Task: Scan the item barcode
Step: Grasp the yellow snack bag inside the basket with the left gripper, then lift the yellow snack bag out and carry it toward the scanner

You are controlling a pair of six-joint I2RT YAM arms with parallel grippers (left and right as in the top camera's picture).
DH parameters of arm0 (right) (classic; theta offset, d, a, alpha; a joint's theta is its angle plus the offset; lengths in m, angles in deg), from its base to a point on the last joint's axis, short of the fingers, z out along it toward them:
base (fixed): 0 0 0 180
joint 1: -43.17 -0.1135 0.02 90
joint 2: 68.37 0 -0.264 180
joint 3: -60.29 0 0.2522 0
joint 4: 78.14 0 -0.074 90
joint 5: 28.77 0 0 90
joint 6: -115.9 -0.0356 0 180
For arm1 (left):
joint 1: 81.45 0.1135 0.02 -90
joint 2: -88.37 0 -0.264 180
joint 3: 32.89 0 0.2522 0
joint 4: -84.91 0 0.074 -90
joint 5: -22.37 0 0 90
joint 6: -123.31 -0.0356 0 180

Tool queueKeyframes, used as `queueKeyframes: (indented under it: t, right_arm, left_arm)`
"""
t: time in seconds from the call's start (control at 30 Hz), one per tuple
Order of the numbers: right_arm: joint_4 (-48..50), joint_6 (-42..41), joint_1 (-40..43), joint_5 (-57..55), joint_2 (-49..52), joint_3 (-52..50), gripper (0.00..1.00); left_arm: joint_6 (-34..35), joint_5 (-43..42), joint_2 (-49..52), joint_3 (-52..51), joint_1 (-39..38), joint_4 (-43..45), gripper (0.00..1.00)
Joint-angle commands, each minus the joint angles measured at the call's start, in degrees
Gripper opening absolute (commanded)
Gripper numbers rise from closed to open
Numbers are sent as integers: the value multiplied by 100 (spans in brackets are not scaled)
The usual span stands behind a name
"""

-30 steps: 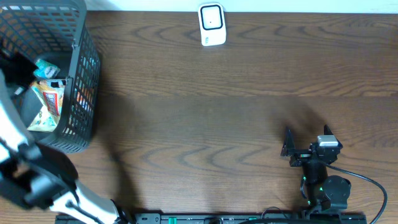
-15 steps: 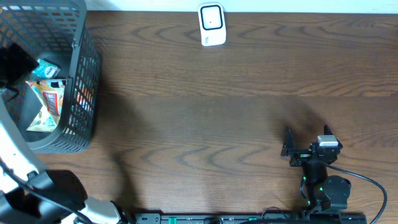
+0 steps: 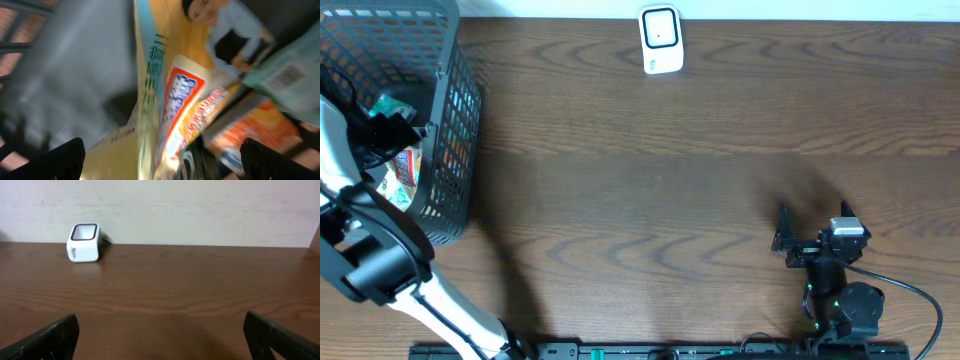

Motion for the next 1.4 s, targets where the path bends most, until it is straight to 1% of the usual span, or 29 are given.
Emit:
queueKeyframes:
  t: [0.0, 0.13, 0.17, 0.2, 0.27, 0.4, 0.43, 0.47, 0.5, 0.53, 0.57, 0.6, 0.7, 0.8, 0.87, 1.03, 1.2, 1.37]
  right_arm:
    - [-22, -39, -39, 37, -20, -9, 99]
    - [-22, -39, -39, 37, -20, -9, 99]
    - [-22, -39, -39, 37, -20, -9, 99]
    - [-22, -39, -39, 37, -20, -9, 99]
    - [-22, -39, -39, 37, -20, -9, 99]
    - [-22, -39, -39, 37, -20, -9, 99]
    - [-22, -39, -39, 37, -20, -9, 99]
    - [-22, -39, -39, 37, -20, -9, 99]
    - [-20, -39, -39, 37, -20, -9, 99]
    - [-22, -39, -39, 37, -20, -9, 99]
    - [-22, -39, -39, 37, -20, -9, 99]
    - [-22, -39, -39, 37, -20, -9, 99]
    - [-22, -39, -39, 37, -20, -9, 99]
    - [-22, -39, -39, 37, -20, -9, 99]
    - [-22, -39, -39, 37, -20, -9, 99]
    - [-22, -39, -39, 37, -20, -9, 99]
    - [-22, -39, -39, 37, -20, -9, 99]
    - [-22, -39, -39, 37, -20, -9, 99]
  left_arm:
    - [-341, -459, 422, -46, 72, -26, 98]
    - [-337, -522, 645, -52, 70, 57, 98]
    - [-337, -522, 715, -57, 70, 83, 100]
    - [-337, -520, 782, -57, 70, 81, 88]
    - [-337, -520, 859, -66, 70, 79, 80]
    - [-339, -520, 964, -166, 70, 133, 79]
    - [-339, -520, 964, -201, 70, 162, 70]
    - [-339, -518, 964, -203, 70, 162, 56]
    - [-337, -520, 964, -203, 70, 162, 49]
    - [-339, -518, 964, -203, 70, 157, 35]
    - [-339, -516, 962, -201, 72, 142, 14]
    - [-337, -514, 960, -199, 72, 138, 8]
    - [-282, -518, 909, 46, 72, -116, 7]
    - [2, -522, 675, 199, 70, -203, 7]
    - [264, -522, 299, 260, 70, -177, 7]
    - [774, -525, -970, 264, 70, 348, 7]
    - [1582, -654, -2098, 262, 37, 925, 7]
    - [2162, -669, -2898, 262, 37, 1650, 7]
